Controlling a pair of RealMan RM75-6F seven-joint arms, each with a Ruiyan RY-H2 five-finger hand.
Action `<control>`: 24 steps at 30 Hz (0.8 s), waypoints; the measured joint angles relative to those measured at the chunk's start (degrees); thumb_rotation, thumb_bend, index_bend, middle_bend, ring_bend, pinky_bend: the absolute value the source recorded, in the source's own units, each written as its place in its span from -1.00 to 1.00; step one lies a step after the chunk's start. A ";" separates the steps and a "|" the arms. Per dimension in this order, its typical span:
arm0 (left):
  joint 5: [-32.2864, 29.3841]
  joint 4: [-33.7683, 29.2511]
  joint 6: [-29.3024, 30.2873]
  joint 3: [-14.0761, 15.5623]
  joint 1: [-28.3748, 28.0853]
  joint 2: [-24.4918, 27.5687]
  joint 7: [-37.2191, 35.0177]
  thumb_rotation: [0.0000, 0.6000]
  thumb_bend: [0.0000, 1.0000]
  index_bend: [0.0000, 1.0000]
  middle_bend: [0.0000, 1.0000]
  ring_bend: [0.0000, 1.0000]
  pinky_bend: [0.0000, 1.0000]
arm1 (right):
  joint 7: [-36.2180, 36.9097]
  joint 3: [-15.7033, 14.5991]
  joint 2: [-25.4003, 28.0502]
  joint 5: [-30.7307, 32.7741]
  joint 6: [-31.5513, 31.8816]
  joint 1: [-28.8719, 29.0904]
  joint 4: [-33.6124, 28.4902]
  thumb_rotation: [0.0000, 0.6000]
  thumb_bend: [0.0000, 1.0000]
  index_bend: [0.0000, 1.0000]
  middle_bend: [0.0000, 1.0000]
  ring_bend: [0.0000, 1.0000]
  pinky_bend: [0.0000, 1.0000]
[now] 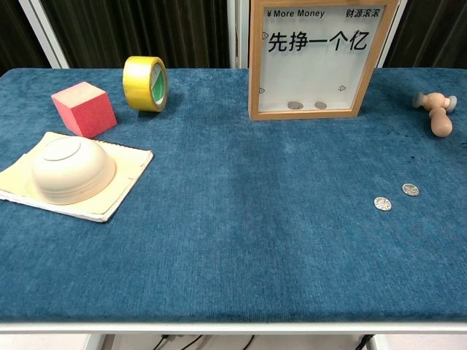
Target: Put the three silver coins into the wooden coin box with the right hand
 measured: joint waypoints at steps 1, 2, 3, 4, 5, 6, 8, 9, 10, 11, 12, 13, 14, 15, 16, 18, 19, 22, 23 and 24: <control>0.00 0.01 -0.01 0.01 0.00 -0.01 0.00 1.00 -1.00 -0.96 -1.00 -1.00 -1.00 | 0.07 -0.05 0.12 -0.24 0.09 -0.02 -0.13 1.00 -0.21 -1.00 -1.00 -1.00 -1.00; -0.01 0.01 -0.02 0.02 0.00 -0.03 0.00 1.00 -1.00 -0.96 -1.00 -1.00 -1.00 | 0.15 -0.06 0.19 -0.49 0.18 -0.05 -0.21 1.00 -0.22 -1.00 -1.00 -1.00 -1.00; -0.01 0.05 -0.02 0.03 0.01 -0.04 -0.02 1.00 -1.00 -0.96 -1.00 -1.00 -1.00 | 0.27 -0.07 0.28 -0.80 0.25 -0.09 -0.31 1.00 -0.22 -1.00 -1.00 -1.00 -1.00; 0.00 0.07 -0.03 0.05 0.02 -0.06 0.02 1.00 -1.00 -0.96 -1.00 -1.00 -1.00 | 0.54 -0.05 0.43 -1.23 0.32 -0.19 -0.48 1.00 -0.22 -1.00 -1.00 -1.00 -1.00; 0.00 0.07 -0.02 0.06 0.02 -0.08 0.06 1.00 -1.00 -0.96 -1.00 -1.00 -1.00 | 0.84 0.00 0.55 -1.51 0.35 -0.29 -0.63 1.00 -0.22 -1.00 -1.00 -1.00 -1.00; 0.01 0.03 0.01 0.07 0.04 -0.08 0.08 1.00 -1.00 -0.96 -1.00 -1.00 -1.00 | 1.19 0.08 0.68 -1.80 0.38 -0.41 -0.80 1.00 -0.22 -1.00 -1.00 -1.00 -1.00; -0.03 -0.01 0.02 0.08 0.07 -0.07 0.14 1.00 -1.00 -0.96 -1.00 -1.00 -1.00 | 2.19 0.35 1.05 -2.80 0.50 -0.81 -1.29 1.00 -0.22 -1.00 -1.00 -1.00 -1.00; -0.02 -0.05 0.06 0.08 0.09 -0.05 0.19 1.00 -1.00 -0.96 -1.00 -1.00 -1.00 | 2.73 0.51 1.25 -3.38 0.59 -1.05 -1.60 1.00 -0.23 -1.00 -1.00 -1.00 -1.00; 0.01 -0.14 0.16 0.09 0.12 -0.02 0.27 1.00 -1.00 -0.96 -1.00 -1.00 -1.00 | 3.55 0.75 1.60 -4.32 0.74 -1.45 -2.13 1.00 -0.23 -1.00 -1.00 -1.00 -1.00; 0.03 -0.19 0.25 0.08 0.15 0.02 0.31 1.00 -1.00 -0.96 -1.00 -1.00 -1.00 | 4.21 0.94 1.92 -5.17 0.90 -1.81 -2.64 1.00 -0.24 -1.00 -1.00 -1.00 -1.00; 0.06 -0.25 0.34 0.08 0.18 0.05 0.38 1.00 -1.00 -0.96 -1.00 -1.00 -1.00 | 4.90 1.11 2.27 -6.17 1.11 -2.24 -3.22 1.00 -0.24 -1.00 -1.00 -1.00 -1.00; 0.09 -0.32 0.44 0.08 0.22 0.06 0.46 1.00 -1.00 -0.96 -1.00 -1.00 -1.00 | 5.79 1.29 2.78 -7.78 1.52 -2.90 -4.10 1.00 -0.26 -1.00 -1.00 -1.00 -1.00; 0.11 -0.33 0.48 0.08 0.24 0.05 0.50 1.00 -1.00 -0.96 -1.00 -1.00 -1.00 | 6.40 1.35 3.17 -9.22 1.96 -3.46 -4.80 1.00 -0.27 -1.00 -1.00 -1.00 -1.00; 0.13 -0.33 0.55 0.08 0.26 0.02 0.50 1.00 -1.00 -0.96 -1.00 -1.00 -1.00 | 6.98 1.34 3.54 -10.92 2.53 -4.09 -5.54 1.00 -0.29 -1.00 -1.00 -1.00 -1.00; 0.13 -0.26 0.65 0.04 0.28 -0.07 0.49 1.00 -1.00 -0.96 -1.00 -1.00 -1.00 | 7.75 1.20 4.01 -13.61 3.50 -5.05 -6.58 1.00 -0.30 -1.00 -1.00 -1.00 -1.00; 0.06 -0.02 0.76 -0.04 0.31 -0.27 0.57 1.00 -1.00 -0.96 -1.00 -1.00 -1.00 | 9.00 0.66 4.71 -18.64 5.30 -6.80 -8.27 1.00 -0.31 -1.00 -1.00 -1.00 -1.00; 0.02 0.18 0.81 -0.07 0.32 -0.40 0.83 1.00 -1.00 -0.96 -1.00 -1.00 -1.00 | 9.94 0.07 5.16 -22.63 6.73 -8.18 -9.42 1.00 -0.31 -1.00 -1.00 -1.00 -1.00; -0.02 0.47 0.71 -0.10 0.24 -0.81 1.73 1.00 -1.00 -0.96 -1.00 -1.00 -1.00 | 12.41 -2.24 6.18 -34.42 11.17 -12.25 -11.90 1.00 -0.31 -1.00 -1.00 -1.00 -1.00; -0.01 0.41 0.65 -0.10 0.21 -0.83 1.81 1.00 -1.00 -0.96 -1.00 -1.00 -1.00 | 13.09 -3.15 6.44 -38.33 12.72 -13.59 -12.42 1.00 -0.31 -1.00 -1.00 -1.00 -1.00; 0.02 0.33 0.65 -0.11 0.17 -0.83 1.94 1.00 -1.00 -0.96 -1.00 -1.00 -1.00 | 13.79 -4.15 6.65 -42.34 14.37 -14.97 -12.82 1.00 -0.31 -1.00 -1.00 -1.00 -1.00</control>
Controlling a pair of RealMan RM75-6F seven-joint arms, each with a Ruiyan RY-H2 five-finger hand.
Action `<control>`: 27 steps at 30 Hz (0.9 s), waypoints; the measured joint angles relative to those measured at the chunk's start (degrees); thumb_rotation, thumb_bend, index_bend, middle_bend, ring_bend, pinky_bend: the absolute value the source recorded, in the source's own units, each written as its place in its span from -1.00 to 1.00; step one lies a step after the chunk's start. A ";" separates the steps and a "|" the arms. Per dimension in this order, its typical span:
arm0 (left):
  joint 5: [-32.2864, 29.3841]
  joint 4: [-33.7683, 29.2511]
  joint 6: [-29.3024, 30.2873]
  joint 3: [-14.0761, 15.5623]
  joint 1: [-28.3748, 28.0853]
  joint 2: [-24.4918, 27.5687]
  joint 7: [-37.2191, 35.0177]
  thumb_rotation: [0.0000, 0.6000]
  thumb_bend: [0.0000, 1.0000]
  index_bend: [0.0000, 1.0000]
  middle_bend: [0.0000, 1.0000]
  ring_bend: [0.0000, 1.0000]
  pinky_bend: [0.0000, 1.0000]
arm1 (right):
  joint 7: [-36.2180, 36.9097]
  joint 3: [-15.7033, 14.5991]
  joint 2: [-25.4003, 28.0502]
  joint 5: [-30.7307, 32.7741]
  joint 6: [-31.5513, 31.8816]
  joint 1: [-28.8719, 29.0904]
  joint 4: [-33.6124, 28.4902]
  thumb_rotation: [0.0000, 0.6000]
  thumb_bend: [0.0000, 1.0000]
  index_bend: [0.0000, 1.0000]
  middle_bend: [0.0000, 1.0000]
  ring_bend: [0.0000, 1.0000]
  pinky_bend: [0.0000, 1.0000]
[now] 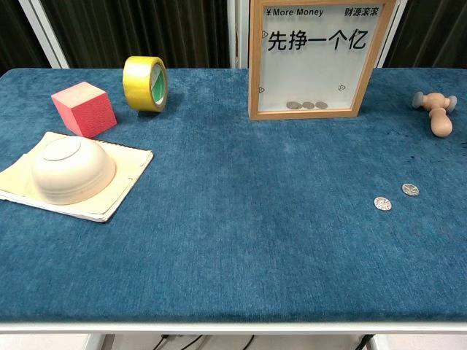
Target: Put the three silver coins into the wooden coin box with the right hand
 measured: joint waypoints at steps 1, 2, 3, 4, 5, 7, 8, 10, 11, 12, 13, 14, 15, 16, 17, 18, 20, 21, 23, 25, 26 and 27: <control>0.05 -0.15 0.05 -0.03 -0.04 0.01 0.30 1.00 -1.00 -0.96 -1.00 -1.00 -1.00 | 1.02 -1.42 0.20 -5.43 2.37 -1.92 -0.32 1.00 -0.31 -1.00 -1.00 -1.00 -1.00; 0.07 -0.32 0.09 -0.06 -0.07 0.02 0.56 1.00 -1.00 -0.96 -1.00 -1.00 -1.00 | 1.89 -2.56 0.29 -9.50 4.26 -3.43 -0.42 1.00 -0.31 -1.00 -1.00 -1.00 -1.00; 0.07 -0.53 0.11 -0.09 -0.09 0.03 0.81 1.00 -1.00 -0.96 -1.00 -1.00 -1.00 | 2.84 -3.77 0.33 -13.49 6.21 -5.02 -0.40 1.00 -0.31 -1.00 -1.00 -1.00 -1.00; 0.05 -0.74 0.11 -0.12 -0.12 0.05 1.11 1.00 -1.00 -0.96 -1.00 -1.00 -1.00 | 4.16 -5.50 0.32 -18.59 8.83 -7.26 -0.21 1.00 -0.32 -1.00 -1.00 -1.00 -1.00; 0.01 -0.87 0.07 -0.13 -0.14 0.05 1.31 1.00 -1.00 -0.96 -1.00 -1.00 -1.00 | 5.14 -6.90 0.27 -22.17 10.77 -9.04 0.07 1.00 -0.33 -1.00 -1.00 -1.00 -1.00; -0.08 -1.09 -0.09 -0.11 -0.18 -0.04 1.69 1.00 -1.00 -0.96 -1.00 -1.00 -1.00 | 7.25 -10.52 -0.06 -29.42 15.05 -13.54 1.28 1.00 -0.38 -1.00 -1.00 -1.00 -1.00; -0.12 -1.14 -0.17 -0.09 -0.19 -0.12 1.79 1.00 -1.00 -0.96 -1.00 -1.00 -1.00 | 8.01 -12.13 -0.33 -31.81 16.75 -15.56 2.10 1.00 -0.43 -1.00 -1.00 -1.00 -1.00; -0.10 -1.17 -0.31 0.02 -0.22 -0.29 1.92 1.00 -1.00 -0.96 -1.00 -1.00 -1.00 | 9.15 -15.36 -1.33 -35.43 19.91 -19.71 4.81 1.00 -0.63 -1.00 -1.00 -1.00 -1.00; -0.05 -1.18 -0.36 0.07 -0.24 -0.35 2.01 1.00 -1.00 -0.96 -1.00 -1.00 -1.00 | 9.28 -16.28 -1.87 -36.23 20.58 -20.92 6.22 1.00 -0.77 -1.00 -1.00 -1.00 -1.00; 0.01 -1.20 -0.41 0.12 -0.27 -0.38 2.11 1.00 -1.00 -0.96 -1.00 -1.00 -1.00 | 9.18 -16.97 -2.49 -36.72 20.88 -21.84 7.74 1.00 -0.83 -1.00 -1.00 -1.00 -1.00; 0.10 -1.25 -0.45 0.19 -0.29 -0.42 2.26 1.00 -1.00 -0.96 -1.00 -1.00 -1.00 | 8.69 -17.65 -3.45 -37.07 20.91 -22.84 9.89 1.00 -0.91 -1.00 -1.00 -1.00 -1.00; 0.15 -1.30 -0.48 0.25 -0.30 -0.43 2.37 1.00 -1.00 -0.96 -1.00 -1.00 -1.00 | 8.20 -18.06 -4.33 -37.18 20.78 -23.63 11.55 1.00 -0.94 -1.00 -1.00 -1.00 -1.00; 0.20 -1.35 -0.53 0.32 -0.30 -0.42 2.49 1.00 -1.00 -0.96 -1.00 -1.00 -1.00 | 7.76 -18.44 -5.37 -37.17 20.53 -24.44 13.18 1.00 -0.95 -1.00 -1.00 -1.00 -1.00; 0.23 -1.43 -0.59 0.41 -0.29 -0.40 2.64 1.00 -1.00 -0.96 -1.00 -1.00 -1.00 | 7.48 -18.88 -6.91 -36.97 19.93 -25.47 15.14 1.00 -0.96 -1.00 -1.00 -1.00 -1.00; 0.23 -1.47 -0.63 0.45 -0.28 -0.38 2.76 1.00 -1.00 -0.96 -1.00 -1.00 -1.00 | 7.49 -19.15 -8.08 -36.71 19.25 -26.15 16.30 1.00 -0.96 -1.00 -1.00 -1.00 -1.00; 0.22 -1.50 -0.69 0.50 -0.27 -0.36 2.89 1.00 -1.00 -0.96 -1.00 -1.00 -1.00 | 7.68 -19.38 -9.10 -36.44 18.40 -26.70 17.17 1.00 -0.96 -1.00 -1.00 -1.00 -1.00; 0.21 -1.61 -0.86 0.66 -0.25 -0.28 3.17 1.00 -1.00 -0.96 -1.00 -1.00 -1.00 | 8.81 -19.78 -11.13 -35.94 16.06 -27.48 18.59 1.00 -0.96 -1.00 -1.00 -1.00 -1.00; 0.22 -1.66 -0.89 0.73 -0.22 -0.24 3.20 1.00 -1.00 -0.96 -1.00 -1.00 -1.00 | 9.51 -19.91 -11.95 -35.80 14.99 -27.67 19.11 1.00 -0.96 -0.99 -1.00 -1.00 -1.00; 0.21 -1.66 -0.83 0.80 -0.11 -0.22 3.23 1.00 -1.00 -0.96 -1.00 -1.00 -1.00 | 11.16 -20.05 -13.93 -35.65 12.77 -27.89 20.17 1.00 -0.95 -0.93 -1.00 -1.00 -1.00; 0.01 -1.57 -0.80 0.81 0.02 -0.22 3.05 1.00 -1.00 -0.96 -1.00 -1.00 -1.00 | 12.85 -20.00 -15.65 -35.74 11.37 -27.96 20.84 1.00 -0.95 -0.86 -1.00 -1.00 -1.00; -0.11 -1.50 -0.80 0.79 0.07 -0.22 2.93 1.00 -1.00 -0.96 -1.00 -1.00 -1.00 | 13.58 -19.96 -16.25 -35.85 10.95 -27.96 21.03 1.00 -0.94 -0.83 -1.00 -1.00 -1.00; -0.21 -1.41 -0.83 0.78 0.11 -0.21 2.81 1.00 -1.00 -0.96 -1.00 -1.00 -1.00 | 14.30 -19.90 -16.82 -36.01 10.58 -27.95 21.21 1.00 -0.90 -0.80 -1.00 -1.00 -1.00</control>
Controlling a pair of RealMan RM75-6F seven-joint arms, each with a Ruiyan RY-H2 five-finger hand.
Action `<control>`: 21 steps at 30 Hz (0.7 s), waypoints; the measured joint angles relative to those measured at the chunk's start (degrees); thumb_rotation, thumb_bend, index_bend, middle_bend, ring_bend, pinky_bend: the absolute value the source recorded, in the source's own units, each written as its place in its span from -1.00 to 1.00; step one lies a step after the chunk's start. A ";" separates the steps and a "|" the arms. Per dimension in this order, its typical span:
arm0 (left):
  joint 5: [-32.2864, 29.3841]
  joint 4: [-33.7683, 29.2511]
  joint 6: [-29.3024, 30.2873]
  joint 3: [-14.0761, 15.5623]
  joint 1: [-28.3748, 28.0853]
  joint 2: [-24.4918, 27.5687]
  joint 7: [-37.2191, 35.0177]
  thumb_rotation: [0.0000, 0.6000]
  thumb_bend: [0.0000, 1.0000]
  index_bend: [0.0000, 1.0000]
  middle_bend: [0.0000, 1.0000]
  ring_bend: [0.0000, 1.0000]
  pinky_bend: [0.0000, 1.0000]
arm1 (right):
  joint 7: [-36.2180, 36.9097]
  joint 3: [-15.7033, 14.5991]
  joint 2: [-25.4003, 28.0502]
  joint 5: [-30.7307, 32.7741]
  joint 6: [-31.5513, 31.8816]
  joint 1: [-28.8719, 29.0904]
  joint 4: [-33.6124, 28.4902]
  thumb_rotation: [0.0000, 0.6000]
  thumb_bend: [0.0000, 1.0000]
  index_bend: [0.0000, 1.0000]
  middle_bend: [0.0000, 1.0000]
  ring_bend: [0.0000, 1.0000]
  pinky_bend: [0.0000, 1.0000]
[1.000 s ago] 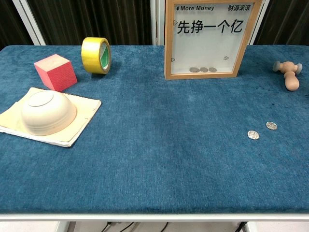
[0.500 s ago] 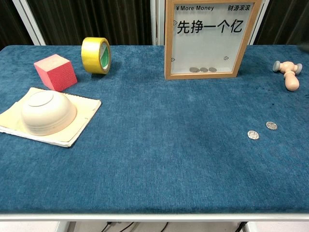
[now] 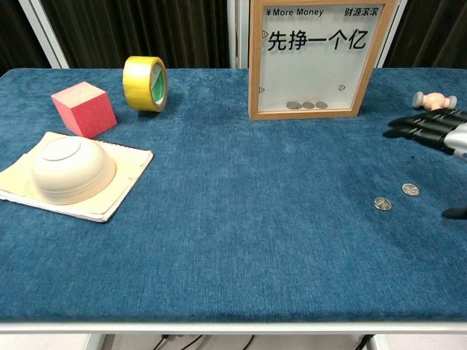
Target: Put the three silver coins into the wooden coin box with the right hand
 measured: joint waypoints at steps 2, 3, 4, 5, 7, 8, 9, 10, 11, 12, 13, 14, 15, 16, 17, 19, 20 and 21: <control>-0.16 0.22 -0.12 -0.02 0.04 0.02 -0.22 1.00 -1.00 -0.96 -1.00 -1.00 -1.00 | 1.56 0.16 -1.31 -0.51 -0.76 0.06 0.49 1.00 -0.84 -0.76 -1.00 -1.00 -1.00; -0.19 0.29 -0.17 -0.03 0.03 0.03 -0.30 1.00 -1.00 -0.96 -1.00 -1.00 -1.00 | 2.09 0.25 -1.83 -0.74 -1.08 0.08 0.77 1.00 -0.81 -0.74 -1.00 -1.00 -1.00; -0.20 0.33 -0.20 -0.05 0.01 0.04 -0.39 1.00 -1.00 -0.96 -1.00 -1.00 -1.00 | 2.54 0.40 -2.44 -0.99 -1.40 0.10 1.16 1.00 -0.78 -0.69 -1.00 -1.00 -1.00; -0.19 0.39 -0.20 -0.07 0.00 0.04 -0.44 1.00 -1.00 -0.96 -1.00 -1.00 -1.00 | 2.80 0.57 -2.85 -1.11 -1.51 0.08 1.45 1.00 -0.75 -0.64 -1.00 -1.00 -1.00; -0.21 0.57 -0.22 -0.10 -0.02 -0.01 -0.65 1.00 -1.00 -0.96 -1.00 -1.00 -1.00 | 3.34 0.98 -3.74 -1.25 -1.49 -0.09 2.12 1.00 -0.73 -0.54 -1.00 -1.00 -1.00; -0.21 0.67 -0.25 -0.11 -0.03 -0.04 -0.75 1.00 -1.00 -0.96 -1.00 -1.00 -1.00 | 3.60 1.15 -4.11 -1.29 -1.47 -0.19 2.47 1.00 -0.72 -0.50 -1.00 -1.00 -1.00; -0.22 0.77 -0.28 -0.12 -0.04 -0.08 -0.84 1.00 -1.00 -0.96 -1.00 -1.00 -1.00 | 3.85 1.29 -4.44 -1.32 -1.48 -0.29 2.83 1.00 -0.72 -0.46 -1.00 -1.00 -1.00; -0.22 0.88 -0.31 -0.12 -0.06 -0.11 -0.96 1.00 -1.00 -0.96 -1.00 -1.00 -1.00 | 4.15 1.45 -4.85 -1.38 -1.52 -0.41 3.30 1.00 -0.71 -0.43 -1.00 -1.00 -1.00; -0.22 0.96 -0.33 -0.12 -0.06 -0.13 -1.04 1.00 -1.00 -0.96 -1.00 -1.00 -1.00 | 4.36 1.58 -5.11 -1.42 -1.56 -0.50 3.62 1.00 -0.71 -0.42 -1.00 -1.00 -1.00; -0.21 1.05 -0.33 -0.12 -0.06 -0.15 -1.12 1.00 -1.00 -0.96 -1.00 -1.00 -1.00 | 4.58 1.71 -5.35 -1.45 -1.58 -0.61 3.88 1.00 -0.71 -0.40 -1.00 -1.00 -1.00; -0.20 1.13 -0.30 -0.12 -0.04 -0.15 -1.20 1.00 -1.00 -0.96 -1.00 -1.00 -1.00 | 4.88 1.87 -5.59 -1.50 -1.54 -0.76 4.12 1.00 -0.71 -0.37 -1.00 -1.00 -1.00; -0.20 1.18 -0.27 -0.12 -0.02 -0.15 -1.25 1.00 -1.00 -0.96 -1.00 -1.00 -1.00 | 5.11 1.96 -5.75 -1.54 -1.48 -0.87 4.24 1.00 -0.71 -0.34 -1.00 -1.00 -1.00; -0.20 1.21 -0.24 -0.13 0.00 -0.13 -1.32 1.00 -1.00 -0.96 -1.00 -1.00 -1.00 | 5.34 2.02 -5.90 -1.60 -1.43 -0.99 4.38 1.00 -0.71 -0.32 -1.00 -1.00 -1.00; -0.21 1.24 -0.23 -0.12 0.02 -0.10 -1.39 1.00 -1.00 -0.96 -1.00 -1.00 -1.00 | 5.61 2.09 -6.04 -1.68 -1.44 -1.12 4.54 1.00 -0.71 -0.30 -1.00 -1.00 -1.00; -0.21 1.27 -0.24 -0.12 0.02 -0.09 -1.44 1.00 -1.00 -0.96 -1.00 -1.00 -1.00 | 5.73 2.13 -6.11 -1.73 -1.52 -1.19 4.64 1.00 -0.71 -0.29 -1.00 -1.00 -1.00; -0.19 1.31 -0.29 -0.12 0.00 -0.09 -1.52 1.00 -1.00 -0.96 -1.00 -1.00 -1.00 | 5.87 2.23 -6.20 -1.73 -1.89 -1.24 4.71 1.00 -0.71 -0.27 -1.00 -1.00 -1.00; -0.18 1.34 -0.29 -0.11 0.00 -0.10 -1.56 1.00 -1.00 -0.96 -1.00 -1.00 -1.00 | 5.93 2.27 -6.22 -1.71 -2.10 -1.24 4.72 1.00 -0.71 -0.27 -1.00 -1.00 -1.00; -0.17 1.38 -0.29 -0.11 0.00 -0.13 -1.59 1.00 -1.00 -0.96 -1.00 -1.00 -1.00 | 6.00 2.29 -6.23 -1.70 -2.33 -1.24 4.71 1.00 -0.71 -0.26 -1.00 -1.00 -1.00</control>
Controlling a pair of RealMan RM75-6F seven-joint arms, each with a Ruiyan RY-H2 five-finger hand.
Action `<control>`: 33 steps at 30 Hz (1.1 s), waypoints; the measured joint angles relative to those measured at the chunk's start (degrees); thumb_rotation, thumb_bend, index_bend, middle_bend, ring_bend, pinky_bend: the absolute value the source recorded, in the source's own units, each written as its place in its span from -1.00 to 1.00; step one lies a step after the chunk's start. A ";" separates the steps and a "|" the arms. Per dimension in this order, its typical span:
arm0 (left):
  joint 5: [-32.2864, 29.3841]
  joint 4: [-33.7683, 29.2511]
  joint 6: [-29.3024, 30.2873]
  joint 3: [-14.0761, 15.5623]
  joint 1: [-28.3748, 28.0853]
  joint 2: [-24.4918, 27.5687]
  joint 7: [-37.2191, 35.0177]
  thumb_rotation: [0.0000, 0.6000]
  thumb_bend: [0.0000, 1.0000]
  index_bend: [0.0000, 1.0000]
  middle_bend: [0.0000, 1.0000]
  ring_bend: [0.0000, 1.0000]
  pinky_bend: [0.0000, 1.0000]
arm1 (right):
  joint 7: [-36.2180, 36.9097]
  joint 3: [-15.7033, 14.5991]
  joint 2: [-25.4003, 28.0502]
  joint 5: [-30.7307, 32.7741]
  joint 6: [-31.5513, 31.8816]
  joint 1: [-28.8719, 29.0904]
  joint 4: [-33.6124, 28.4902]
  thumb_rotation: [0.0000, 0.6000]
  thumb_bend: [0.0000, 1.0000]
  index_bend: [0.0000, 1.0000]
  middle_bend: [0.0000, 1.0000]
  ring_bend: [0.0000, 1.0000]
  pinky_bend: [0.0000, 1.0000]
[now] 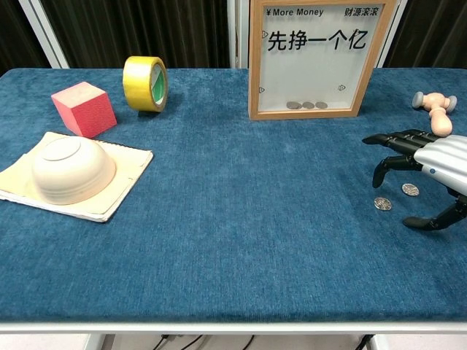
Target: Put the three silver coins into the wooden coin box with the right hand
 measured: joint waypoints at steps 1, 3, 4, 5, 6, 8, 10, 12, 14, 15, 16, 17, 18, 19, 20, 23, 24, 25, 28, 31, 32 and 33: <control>0.01 0.07 0.02 0.00 0.00 -0.05 -0.03 1.00 -1.00 -0.96 -1.00 -1.00 -1.00 | 0.15 0.02 0.00 0.01 -0.34 0.02 -0.02 1.00 -0.70 -0.26 -1.00 -1.00 -1.00; -0.02 0.16 -0.01 0.00 0.01 -0.12 -0.13 1.00 -1.00 -0.96 -1.00 -1.00 -1.00 | 0.37 0.08 0.00 0.03 -0.84 0.06 -0.02 1.00 -0.69 -0.25 -1.00 -1.00 -1.00; -0.06 0.21 -0.07 0.00 0.02 -0.14 -0.17 1.00 -1.00 -0.96 -1.00 -1.00 -1.00 | 0.49 0.17 -0.05 0.05 -1.07 0.05 0.03 1.00 -0.68 -0.25 -1.00 -1.00 -1.00; -0.07 0.25 -0.09 0.01 0.02 -0.15 -0.18 1.00 -1.00 -0.96 -1.00 -1.00 -1.00 | 0.54 0.26 -0.09 0.06 -1.17 0.05 0.08 1.00 -0.67 -0.24 -1.00 -1.00 -1.00; -0.07 0.27 -0.09 0.01 0.02 -0.14 -0.20 1.00 -1.00 -0.96 -1.00 -1.00 -1.00 | 0.56 0.33 -0.13 0.04 -1.24 0.04 0.11 1.00 -0.66 -0.23 -1.00 -1.00 -1.00; -0.06 0.32 -0.06 0.00 0.03 -0.12 -0.31 1.00 -1.00 -0.96 -1.00 -1.00 -1.00 | 0.57 0.44 -0.17 -0.04 -1.35 0.02 0.16 1.00 -0.65 -0.22 -1.00 -1.00 -1.00; -0.04 0.35 -0.04 -0.02 0.02 -0.09 -0.36 1.00 -1.00 -0.96 -1.00 -1.00 -1.00 | 0.50 0.56 -0.19 -0.12 -1.46 -0.02 0.18 1.00 -0.65 -0.20 -1.00 -1.00 -1.00; -0.04 0.28 -0.08 -0.04 -0.01 -0.08 -0.35 1.00 -1.00 -0.96 -1.00 -1.00 -1.00 | 0.45 0.64 -0.19 -0.20 -1.50 -0.04 0.12 1.00 -0.65 -0.18 -1.00 -1.00 -1.00; -0.04 0.35 -0.10 -0.01 0.00 -0.09 -0.45 1.00 -1.00 -0.96 -1.00 -1.00 -1.00 | 0.29 0.72 -0.19 -0.25 -1.57 -0.10 0.11 1.00 -0.65 -0.16 -1.00 -1.00 -1.00; -0.03 0.40 -0.13 0.00 0.00 -0.10 -0.50 1.00 -1.00 -0.96 -1.00 -1.00 -1.00 | 0.25 0.76 -0.19 -0.24 -1.64 -0.13 0.10 1.00 -0.65 -0.16 -1.00 -1.00 -1.00; -0.01 0.45 -0.15 0.01 -0.01 -0.12 -0.55 1.00 -1.00 -0.96 -1.00 -1.00 -1.00 | 0.22 0.79 -0.19 -0.22 -1.75 -0.15 0.11 1.00 -0.65 -0.16 -1.00 -1.00 -1.00; 0.00 0.48 -0.15 0.01 -0.01 -0.14 -0.58 1.00 -1.00 -0.96 -1.00 -1.00 -1.00 | 0.23 0.82 -0.19 -0.19 -1.88 -0.15 0.11 1.00 -0.65 -0.16 -1.00 -1.00 -1.00; 0.00 0.53 -0.15 0.01 -0.01 -0.16 -0.61 1.00 -1.00 -0.96 -1.00 -1.00 -1.00 | 0.23 0.85 -0.18 -0.16 -2.02 -0.15 0.12 1.00 -0.65 -0.16 -1.00 -1.00 -1.00; 0.00 0.56 -0.13 0.01 0.00 -0.18 -0.67 1.00 -1.00 -0.96 -1.00 -1.00 -1.00 | 0.19 0.90 -0.17 -0.13 -2.20 -0.14 0.13 1.00 -0.65 -0.16 -1.00 -1.00 -1.00; 0.00 0.57 -0.11 0.01 0.01 -0.18 -0.73 1.00 -1.00 -0.96 -1.00 -1.00 -1.00 | 0.11 0.95 -0.18 -0.12 -2.25 -0.14 0.15 1.00 -0.65 -0.16 -1.00 -1.00 -1.00; 0.03 0.66 -0.01 0.03 0.08 -0.19 -0.82 1.00 -1.00 -0.96 -1.00 -1.00 -1.00 | 0.06 1.18 -0.22 -0.16 -2.33 -0.12 0.16 1.00 -0.65 -0.16 -1.00 -1.00 -1.00; 0.03 0.69 0.01 0.03 0.10 -0.19 -0.84 1.00 -1.00 -0.96 -1.00 -1.00 -1.00 | 0.13 1.23 -0.23 -0.17 -2.34 -0.12 0.14 1.00 -0.65 -0.16 -1.00 -1.00 -1.00; 0.00 0.73 0.01 0.03 0.11 -0.20 -0.85 1.00 -1.00 -0.96 -1.00 -1.00 -1.00 | 0.21 1.31 -0.27 -0.19 -2.35 -0.12 0.13 1.00 -0.65 -0.16 -1.00 -1.00 -1.00; -0.05 0.78 -0.10 0.04 0.10 -0.19 -0.87 1.00 -1.00 -0.96 -1.00 -1.00 -1.00 | 0.23 1.34 -0.38 -0.18 -2.58 -0.16 0.27 1.00 -0.65 -0.16 -1.00 -1.00 -1.00; -0.11 0.80 -0.23 0.00 0.05 -0.19 -0.95 1.00 -1.00 -0.96 -1.00 -1.00 -1.00 | 0.28 1.36 -0.54 -0.08 -3.02 -0.16 0.52 1.00 -0.65 -0.16 -1.00 -1.00 -1.00; -0.14 0.79 -0.29 -0.01 0.02 -0.19 -0.96 1.00 -1.00 -0.96 -1.00 -1.00 -1.00 | 0.30 1.38 -0.59 -0.06 -3.12 -0.16 0.59 1.00 -0.65 -0.16 -1.00 -1.00 -1.00; -0.17 0.79 -0.34 -0.02 0.00 -0.18 -0.97 1.00 -1.00 -0.96 -1.00 -1.00 -1.00 | 0.30 1.41 -0.63 -0.04 -3.20 -0.15 0.65 1.00 -0.65 -0.16 -1.00 -1.00 -1.00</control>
